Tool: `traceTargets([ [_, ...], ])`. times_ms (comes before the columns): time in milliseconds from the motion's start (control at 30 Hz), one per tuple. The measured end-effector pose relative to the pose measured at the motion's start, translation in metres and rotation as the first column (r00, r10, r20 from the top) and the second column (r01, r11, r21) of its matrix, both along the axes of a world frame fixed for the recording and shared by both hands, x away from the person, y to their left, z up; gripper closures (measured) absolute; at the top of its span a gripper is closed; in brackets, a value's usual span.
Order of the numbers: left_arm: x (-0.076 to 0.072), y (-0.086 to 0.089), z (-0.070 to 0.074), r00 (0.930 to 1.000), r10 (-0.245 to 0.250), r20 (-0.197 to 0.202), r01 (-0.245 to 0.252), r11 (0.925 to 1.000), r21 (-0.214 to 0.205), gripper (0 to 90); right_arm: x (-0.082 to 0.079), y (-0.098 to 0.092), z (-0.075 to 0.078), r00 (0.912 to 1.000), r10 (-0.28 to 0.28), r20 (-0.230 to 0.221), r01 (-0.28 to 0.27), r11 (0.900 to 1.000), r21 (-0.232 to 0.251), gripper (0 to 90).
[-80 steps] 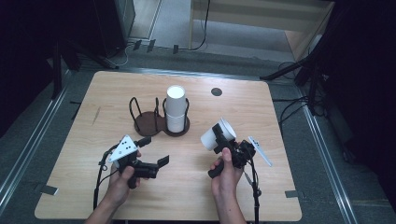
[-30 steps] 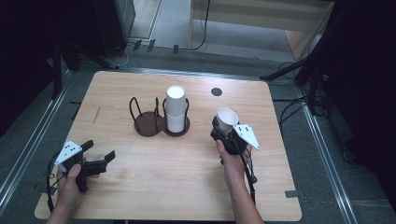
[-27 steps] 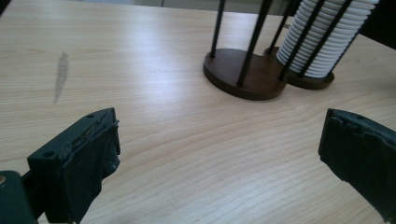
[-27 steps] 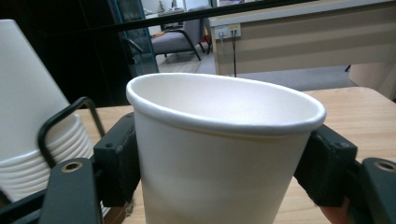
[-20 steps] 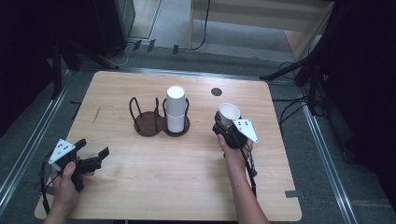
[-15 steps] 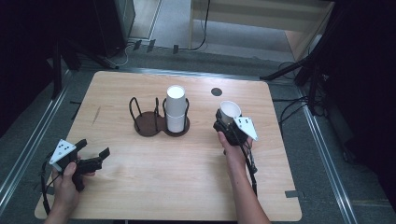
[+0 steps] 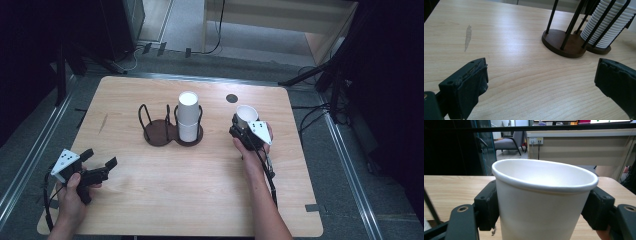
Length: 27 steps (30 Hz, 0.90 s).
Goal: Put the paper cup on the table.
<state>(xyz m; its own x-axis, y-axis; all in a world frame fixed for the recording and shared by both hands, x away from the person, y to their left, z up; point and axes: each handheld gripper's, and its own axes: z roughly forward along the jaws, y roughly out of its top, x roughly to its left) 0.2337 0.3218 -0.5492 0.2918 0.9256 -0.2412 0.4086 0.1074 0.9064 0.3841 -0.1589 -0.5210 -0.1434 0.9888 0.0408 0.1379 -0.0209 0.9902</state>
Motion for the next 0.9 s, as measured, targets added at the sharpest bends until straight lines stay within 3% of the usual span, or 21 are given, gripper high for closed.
traceTargets([
  [267, 0.001, 0.0, 0.0, 1.0, -0.003, -0.003, 0.003, 1.0, -0.007, 0.0, 0.015, -0.003, -0.002, 0.9998, -0.017, -0.009, 0.017, 0.9999, -0.004, 26.1],
  [467, 0.001, 0.001, 0.0, 1.0, 0.001, -0.006, -0.001, 0.9998, -0.019, 0.0, 0.026, -0.004, -0.004, 0.9996, -0.023, -0.015, 0.023, 0.9991, -0.036, 26.1],
  [733, 0.0, 0.001, 0.0, 1.0, 0.002, -0.005, -0.002, 0.9998, -0.02, 0.0, 0.037, -0.006, -0.007, 0.9993, -0.032, -0.021, 0.032, 0.9995, -0.008, 26.1],
  [900, 0.0, 0.001, 0.0, 1.0, 0.003, -0.004, -0.003, 0.9998, -0.021, 0.0, 0.04, -0.007, -0.009, 0.9992, -0.028, -0.029, 0.027, 0.9994, -0.02, 26.1],
])
